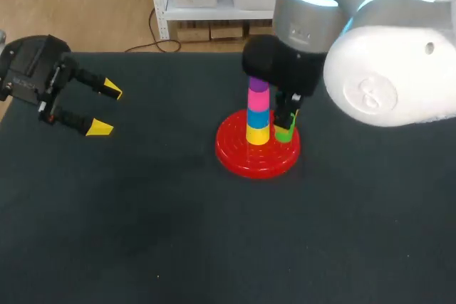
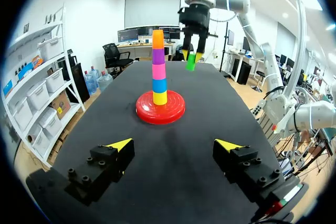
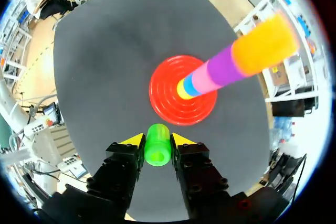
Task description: Pick up and stack the cylinders on the red base in this order: pink,purple,orange,green
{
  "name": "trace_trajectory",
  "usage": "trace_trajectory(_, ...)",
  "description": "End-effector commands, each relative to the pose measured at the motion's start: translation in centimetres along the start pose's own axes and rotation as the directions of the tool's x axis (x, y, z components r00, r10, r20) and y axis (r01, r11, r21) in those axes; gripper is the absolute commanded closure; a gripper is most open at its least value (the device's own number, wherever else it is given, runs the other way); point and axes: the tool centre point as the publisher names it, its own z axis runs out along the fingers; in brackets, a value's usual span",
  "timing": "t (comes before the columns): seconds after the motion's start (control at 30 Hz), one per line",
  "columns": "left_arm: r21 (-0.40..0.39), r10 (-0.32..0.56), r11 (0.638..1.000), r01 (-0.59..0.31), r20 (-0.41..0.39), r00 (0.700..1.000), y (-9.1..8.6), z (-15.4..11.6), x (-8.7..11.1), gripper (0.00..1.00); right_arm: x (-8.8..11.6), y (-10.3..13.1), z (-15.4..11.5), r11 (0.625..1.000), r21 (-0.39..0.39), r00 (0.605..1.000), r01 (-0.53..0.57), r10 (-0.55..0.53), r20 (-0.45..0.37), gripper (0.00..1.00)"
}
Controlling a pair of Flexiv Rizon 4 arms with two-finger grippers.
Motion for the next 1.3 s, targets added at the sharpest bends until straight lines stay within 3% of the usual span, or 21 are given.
trace_trajectory(0.03,-0.001,0.002,1.000,-0.002,0.002,1.000,0.0,0.0,0.1,0.00,-0.9,-0.3,-2.9,1.000,0.013,1.000,0.028,-0.028,-0.005,1.00)
trace_trajectory(0.4,-0.001,0.002,1.000,-0.002,0.002,1.000,0.0,0.0,0.1,0.00,-4.6,-2.5,-8.9,0.986,0.114,0.992,0.121,-0.115,-0.053,1.00)
trace_trajectory(0.63,-0.001,0.002,1.000,-0.002,0.002,1.000,0.0,0.0,0.1,0.00,-6.2,-4.6,-11.3,0.980,0.123,0.986,0.155,-0.147,-0.074,1.00)
trace_trajectory(0.87,-0.001,0.002,1.000,-0.002,0.002,1.000,0.0,0.0,0.1,0.00,-6.9,-7.0,-12.2,0.983,0.099,0.985,0.155,-0.147,-0.085,1.00)
trace_trajectory(1.3,-0.001,0.002,1.000,-0.002,0.002,1.000,0.0,0.0,0.1,0.00,-8.7,-8.5,-11.4,0.980,0.058,0.979,0.191,-0.186,-0.089,1.00)
